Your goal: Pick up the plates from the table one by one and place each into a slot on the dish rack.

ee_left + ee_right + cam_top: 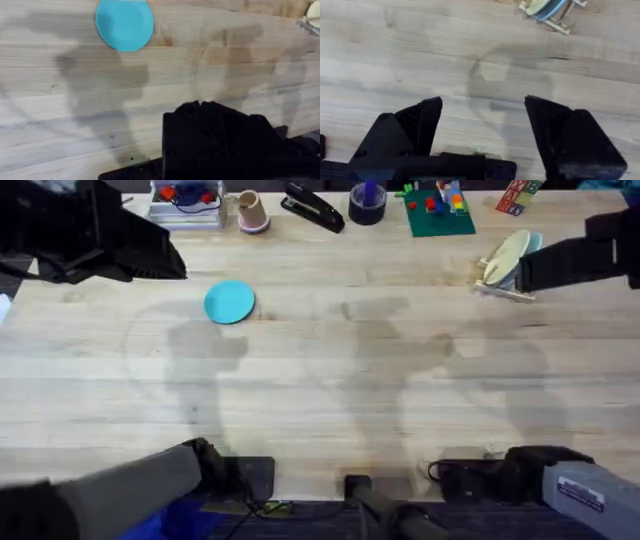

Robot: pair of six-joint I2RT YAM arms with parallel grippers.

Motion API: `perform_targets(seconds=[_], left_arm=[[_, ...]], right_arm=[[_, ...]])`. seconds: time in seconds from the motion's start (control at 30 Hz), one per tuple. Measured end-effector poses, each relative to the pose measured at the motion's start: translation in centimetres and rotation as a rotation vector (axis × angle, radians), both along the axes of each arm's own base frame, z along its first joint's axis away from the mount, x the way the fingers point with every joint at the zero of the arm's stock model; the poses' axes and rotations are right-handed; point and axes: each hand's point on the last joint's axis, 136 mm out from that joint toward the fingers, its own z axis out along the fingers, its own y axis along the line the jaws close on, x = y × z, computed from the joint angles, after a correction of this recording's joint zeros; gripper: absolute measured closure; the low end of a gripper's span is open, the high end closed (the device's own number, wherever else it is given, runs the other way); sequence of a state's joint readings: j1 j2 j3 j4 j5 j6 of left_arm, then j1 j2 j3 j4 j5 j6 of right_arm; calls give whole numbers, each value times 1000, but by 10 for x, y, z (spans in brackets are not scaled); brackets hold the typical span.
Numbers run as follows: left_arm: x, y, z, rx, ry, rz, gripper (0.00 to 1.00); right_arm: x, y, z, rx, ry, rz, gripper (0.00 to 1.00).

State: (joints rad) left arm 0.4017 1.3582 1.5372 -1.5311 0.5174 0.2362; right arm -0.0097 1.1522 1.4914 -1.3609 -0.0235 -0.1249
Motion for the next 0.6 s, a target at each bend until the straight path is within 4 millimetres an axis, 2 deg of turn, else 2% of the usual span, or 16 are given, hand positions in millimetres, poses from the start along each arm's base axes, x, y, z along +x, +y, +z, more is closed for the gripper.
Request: perform_targets(seconds=[0.6], left_arm=[[40, 34, -60, -330, 50, -84, 958]], right_arm=[[0, 0, 0, -2, 0, 3, 7]])
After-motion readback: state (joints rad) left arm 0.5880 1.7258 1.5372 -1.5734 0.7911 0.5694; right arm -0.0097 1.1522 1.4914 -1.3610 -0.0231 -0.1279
